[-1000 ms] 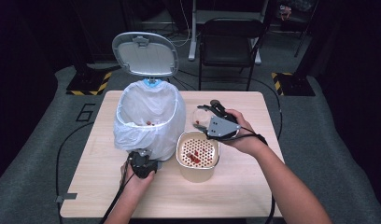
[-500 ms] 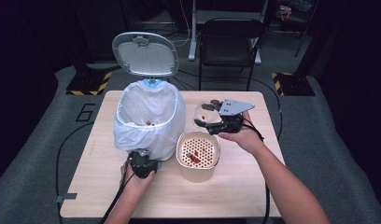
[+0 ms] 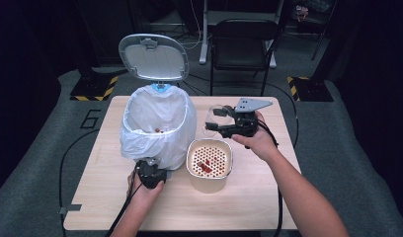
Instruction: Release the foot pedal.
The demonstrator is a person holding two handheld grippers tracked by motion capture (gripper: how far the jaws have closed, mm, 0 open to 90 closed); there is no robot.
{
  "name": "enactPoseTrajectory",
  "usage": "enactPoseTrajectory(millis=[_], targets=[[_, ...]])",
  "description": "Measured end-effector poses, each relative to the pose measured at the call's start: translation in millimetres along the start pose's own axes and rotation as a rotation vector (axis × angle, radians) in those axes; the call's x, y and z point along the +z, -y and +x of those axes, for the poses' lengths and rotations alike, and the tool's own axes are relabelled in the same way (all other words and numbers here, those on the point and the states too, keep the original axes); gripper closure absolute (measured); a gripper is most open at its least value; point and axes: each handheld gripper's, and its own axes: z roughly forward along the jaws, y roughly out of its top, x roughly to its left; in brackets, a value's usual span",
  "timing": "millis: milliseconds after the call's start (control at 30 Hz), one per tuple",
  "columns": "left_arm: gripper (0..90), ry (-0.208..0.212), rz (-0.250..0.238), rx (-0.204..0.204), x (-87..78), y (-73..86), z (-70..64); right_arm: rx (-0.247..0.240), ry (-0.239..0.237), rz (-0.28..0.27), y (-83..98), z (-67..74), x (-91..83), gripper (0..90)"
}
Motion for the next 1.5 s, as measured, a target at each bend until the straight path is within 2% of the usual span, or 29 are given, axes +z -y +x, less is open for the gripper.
enactPoseTrajectory(millis=[100,133,233,267,300,433,467,567,733,800,867,967,1033,1200,1267,1333,1367,1500], targets=[[56.7,0.0,-0.002,0.01,0.1,-0.1,0.7,0.012,0.003,-0.012,-8.5,1.2,-3.3,37.9],[56.7,0.0,-0.002,-0.004,0.1,0.2,-0.3,0.016,0.0,-0.013,-12.0,1.6,-4.2,37.9],[56.7,0.0,-0.004,-0.001,0.1,0.3,-0.2,0.023,-0.003,-0.026,-22.6,3.0,-7.1,37.9],[56.7,0.0,-0.003,0.011,0.1,0.0,0.7,0.031,-0.01,-0.026,-26.3,3.2,-7.7,37.9],[56.7,0.001,-0.004,-0.006,0.2,0.4,-0.5,0.032,-0.01,-0.024,-29.9,3.9,-8.2,37.9],[56.7,0.0,-0.003,0.0,0.0,0.3,-0.1,0.037,-0.011,-0.02,-42.7,5.4,-8.5,38.0],[56.7,0.001,-0.002,0.015,0.0,0.0,1.0,0.038,-0.009,-0.019,-46.7,5.9,-8.3,38.0],[56.7,0.002,-0.003,0.015,-0.1,0.2,1.0,0.072,-0.017,-0.017,-54.3,6.0,-8.0,38.0],[56.7,0.002,-0.003,0.018,-0.2,0.5,1.2,0.086,-0.011,-0.013,-63.4,5.7,-5.7,38.0],[56.7,0.002,-0.004,0.018,-0.2,0.6,1.2,0.074,-0.006,-0.009,-66.2,5.7,-3.8,37.9],[56.7,0.012,-0.012,0.035,0.6,0.2,2.4,0.077,-0.01,-0.013,-68.1,6.1,-1.8,37.8],[56.7,0.012,-0.01,0.036,0.5,0.1,2.5,0.081,-0.017,-0.01,-70.6,6.7,1.8,37.6],[56.7,0.002,-0.001,0.02,-0.4,0.5,1.4,0.078,-0.02,-0.006,-72.9,7.6,5.1,37.5],[56.7,0.003,0.0,0.02,-0.4,0.3,1.4,0.069,-0.031,0.003,-80.0,10.4,14.2,37.3],[56.7,-0.003,-0.022,-0.001,1.0,0.7,0.2,0.077,-0.038,-0.008,-83.6,11.6,17.5,37.3],[56.7,0.002,0.006,0.031,-0.9,0.3,2.3,0.068,-0.046,-0.018,-87.7,12.4,21.1,37.2],[56.7,0.003,-0.004,0.02,-0.1,0.5,1.4,0.068,-0.053,-0.028,-90.0,13.4,23.4,37.2],[56.7,-0.002,-0.005,0.024,-0.4,0.6,1.8,0.058,-0.06,-0.026,-95.8,17.4,32.1,37.1]])
